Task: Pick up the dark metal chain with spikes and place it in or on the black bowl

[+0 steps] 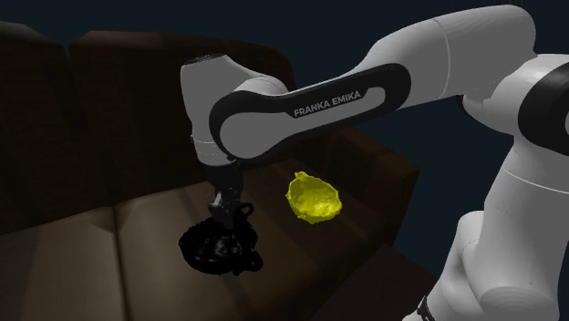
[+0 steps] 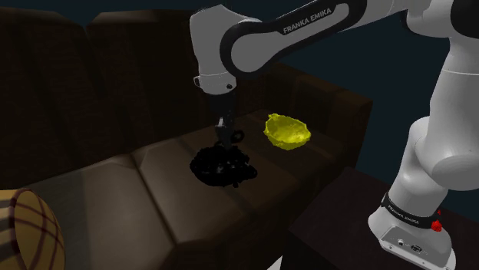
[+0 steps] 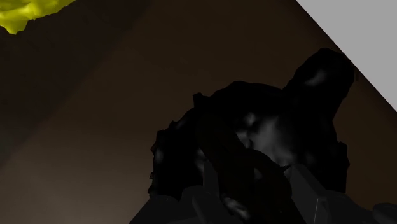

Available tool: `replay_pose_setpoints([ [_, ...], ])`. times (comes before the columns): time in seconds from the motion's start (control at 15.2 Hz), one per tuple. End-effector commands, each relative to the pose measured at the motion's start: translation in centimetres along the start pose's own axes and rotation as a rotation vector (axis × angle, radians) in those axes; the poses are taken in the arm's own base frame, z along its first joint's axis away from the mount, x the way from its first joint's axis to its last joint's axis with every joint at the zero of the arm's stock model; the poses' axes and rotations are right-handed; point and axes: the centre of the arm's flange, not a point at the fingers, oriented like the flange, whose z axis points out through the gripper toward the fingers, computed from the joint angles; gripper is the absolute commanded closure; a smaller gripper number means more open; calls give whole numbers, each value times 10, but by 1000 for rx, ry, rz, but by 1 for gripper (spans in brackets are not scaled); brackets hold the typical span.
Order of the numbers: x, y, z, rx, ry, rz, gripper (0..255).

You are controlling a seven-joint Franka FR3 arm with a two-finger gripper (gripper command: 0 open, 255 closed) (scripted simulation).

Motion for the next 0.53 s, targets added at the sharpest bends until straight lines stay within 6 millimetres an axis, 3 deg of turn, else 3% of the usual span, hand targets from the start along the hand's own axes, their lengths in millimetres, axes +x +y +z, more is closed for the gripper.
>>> replay_pose_setpoints([
  [0.0, 1, -2, 11, 0, 1, 0, 255],
  [0.46, 1, -2, 16, 0, 1, 0, 255],
])
